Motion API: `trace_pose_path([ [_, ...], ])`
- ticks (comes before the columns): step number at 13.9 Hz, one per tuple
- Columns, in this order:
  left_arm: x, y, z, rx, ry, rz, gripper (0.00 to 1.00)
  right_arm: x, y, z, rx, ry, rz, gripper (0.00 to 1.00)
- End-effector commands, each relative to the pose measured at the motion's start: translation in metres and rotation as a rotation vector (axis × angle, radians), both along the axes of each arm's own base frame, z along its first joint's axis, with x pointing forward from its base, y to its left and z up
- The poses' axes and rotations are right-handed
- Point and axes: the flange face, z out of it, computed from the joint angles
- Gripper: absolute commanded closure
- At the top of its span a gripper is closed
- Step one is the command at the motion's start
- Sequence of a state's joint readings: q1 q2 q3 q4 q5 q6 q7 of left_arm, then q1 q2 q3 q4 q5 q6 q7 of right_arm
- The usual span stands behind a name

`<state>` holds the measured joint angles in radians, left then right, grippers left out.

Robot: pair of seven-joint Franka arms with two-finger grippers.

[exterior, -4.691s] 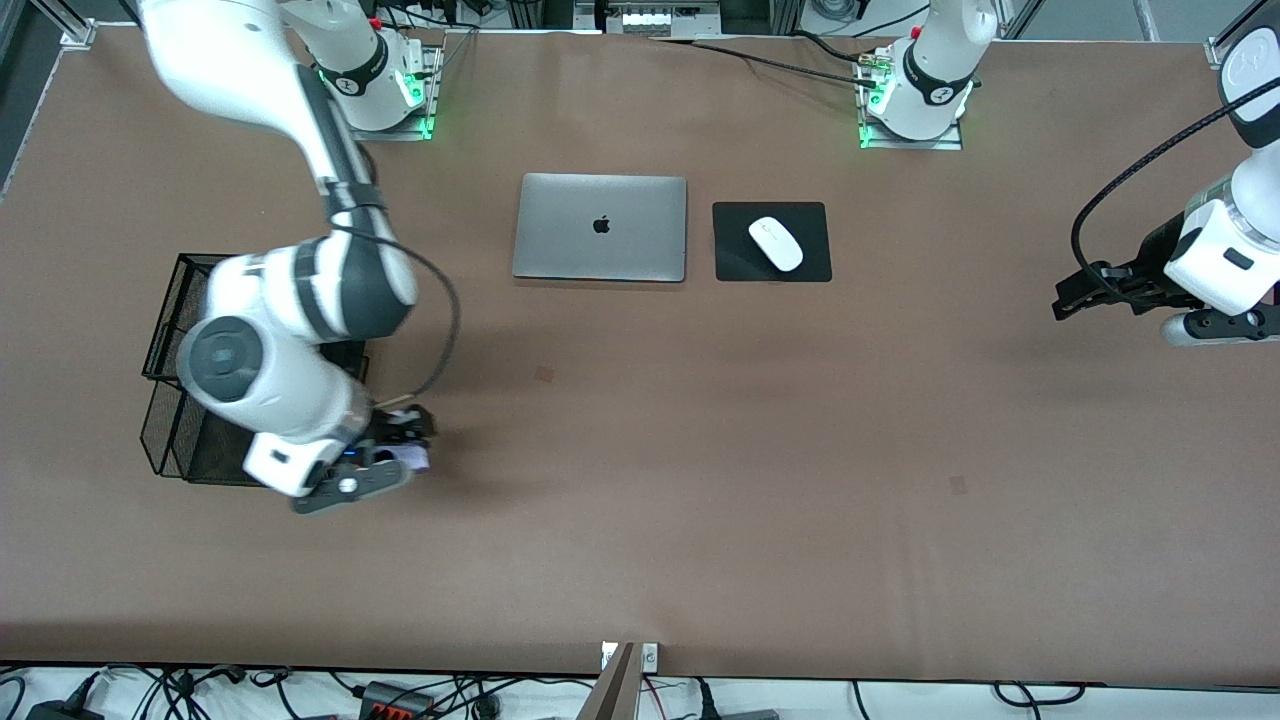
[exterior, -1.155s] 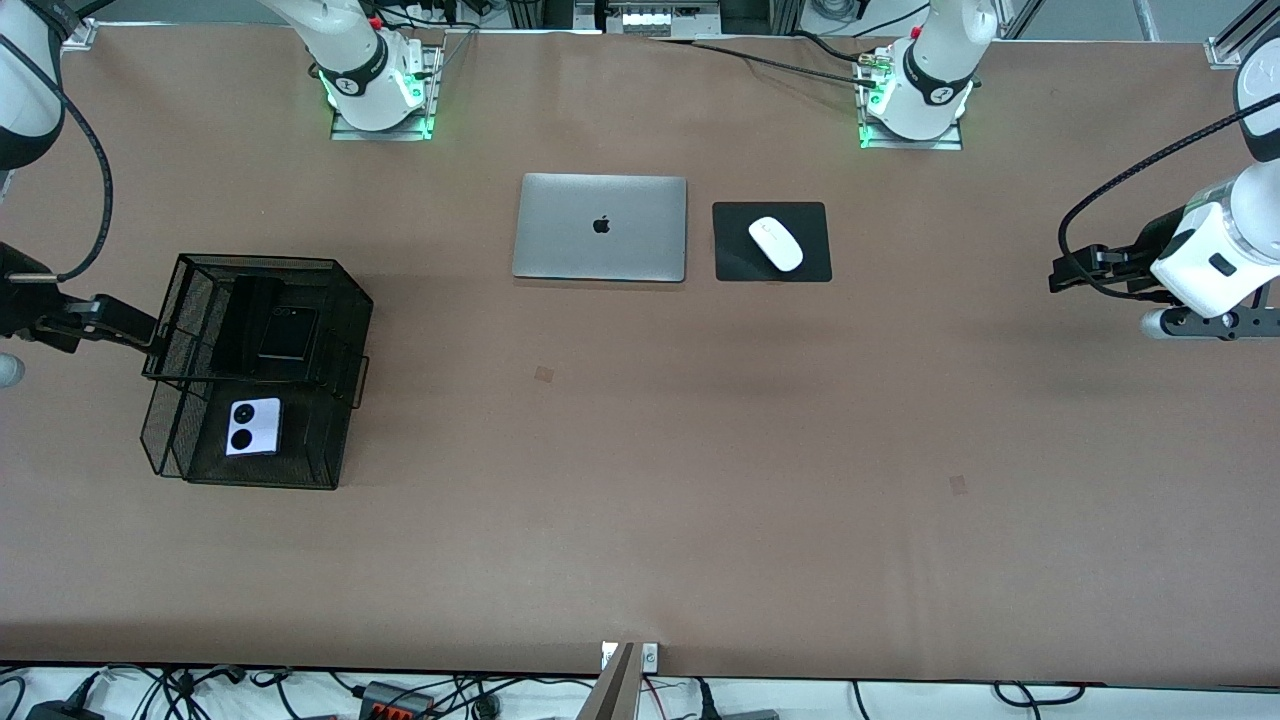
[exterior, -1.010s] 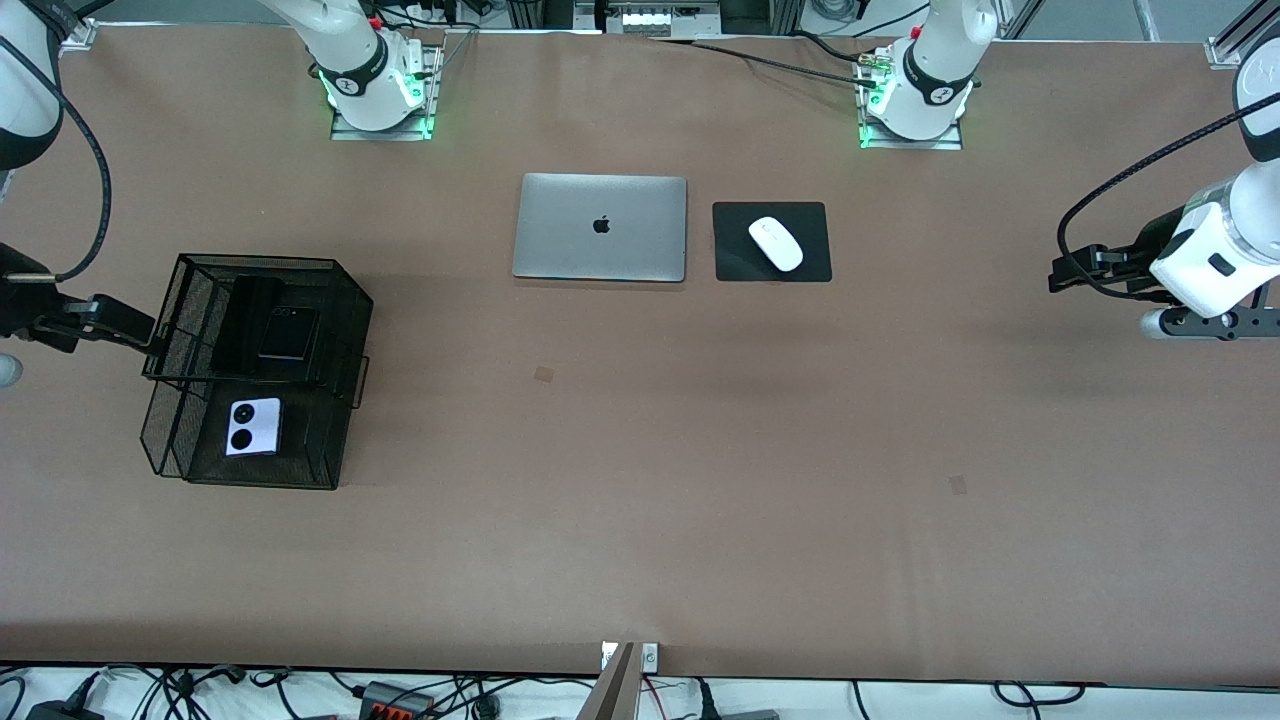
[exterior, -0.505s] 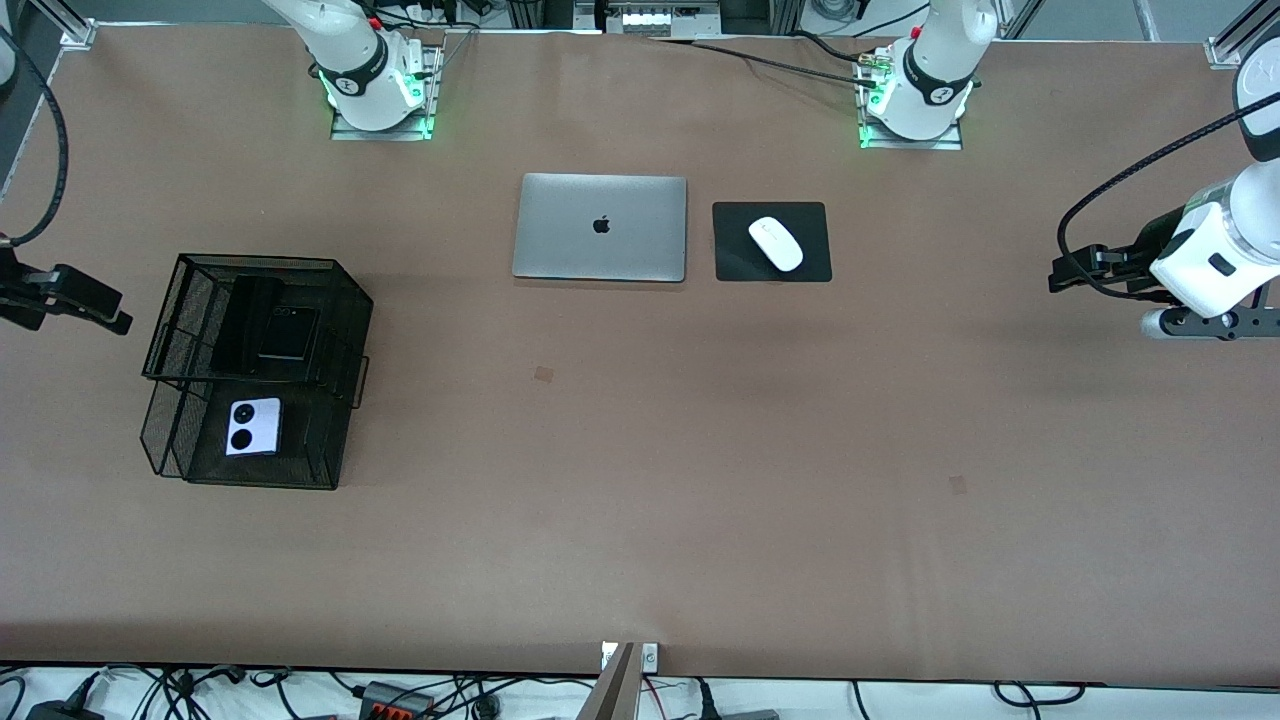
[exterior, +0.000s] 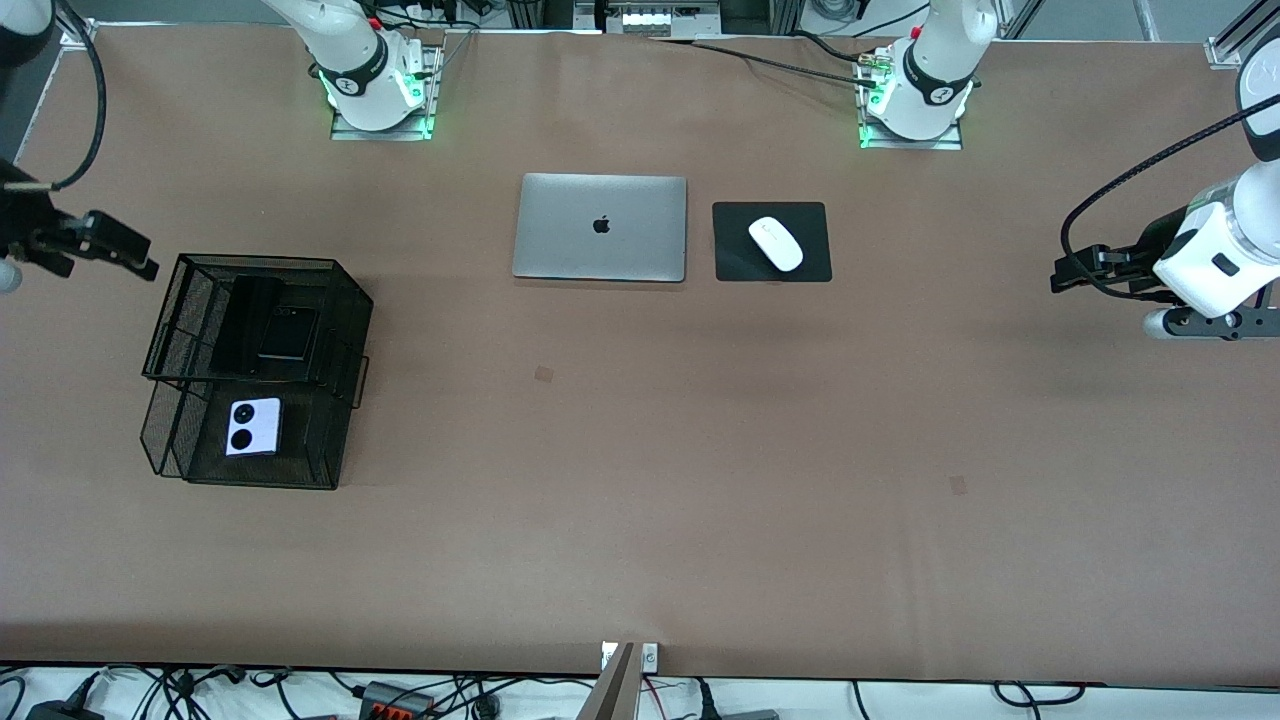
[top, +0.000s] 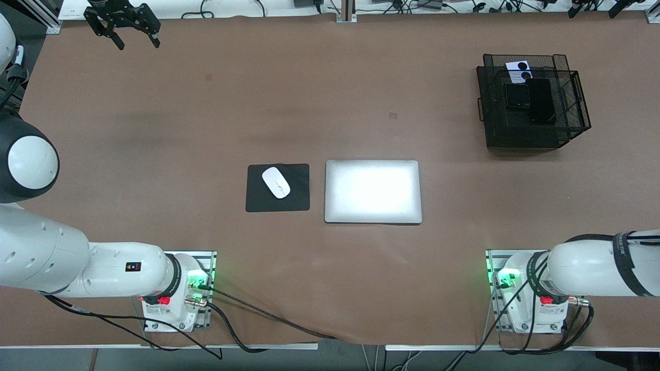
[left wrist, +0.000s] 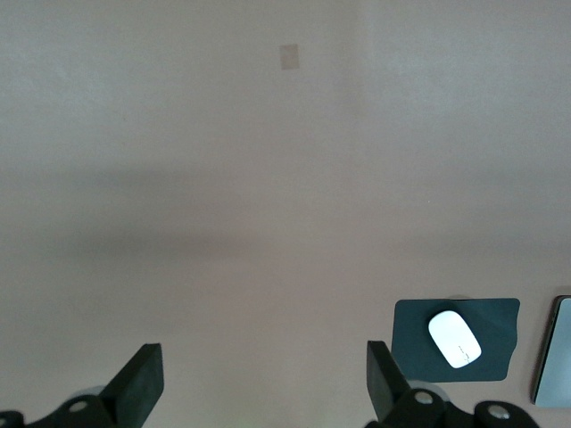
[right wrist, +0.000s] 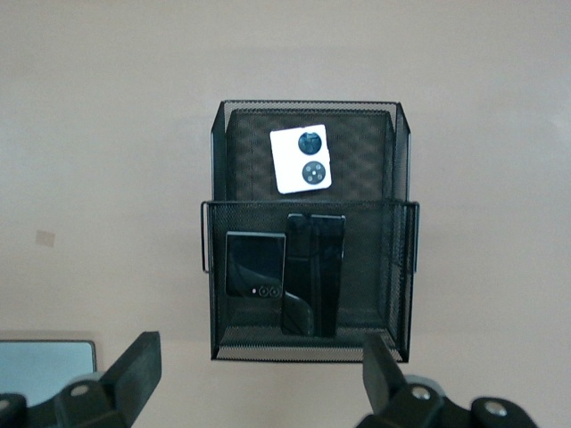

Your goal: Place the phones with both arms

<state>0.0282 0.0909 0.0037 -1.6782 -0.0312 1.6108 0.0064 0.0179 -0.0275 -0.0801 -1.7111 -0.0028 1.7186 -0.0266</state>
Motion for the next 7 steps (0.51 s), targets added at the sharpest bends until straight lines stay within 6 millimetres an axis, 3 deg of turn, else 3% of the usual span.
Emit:
trace_pose_path([
  [1,-0.0017,0.0047,0.0009,0.018,-0.028,-0.012,0.00,-0.0088,0.0010,0.0013,-0.013,-0.012,0.001,0.00],
  [7,-0.0017,0.0047,0.0035,0.018,-0.035,-0.013,0.00,-0.0042,-0.0001,0.0019,-0.006,-0.015,-0.019,0.00],
])
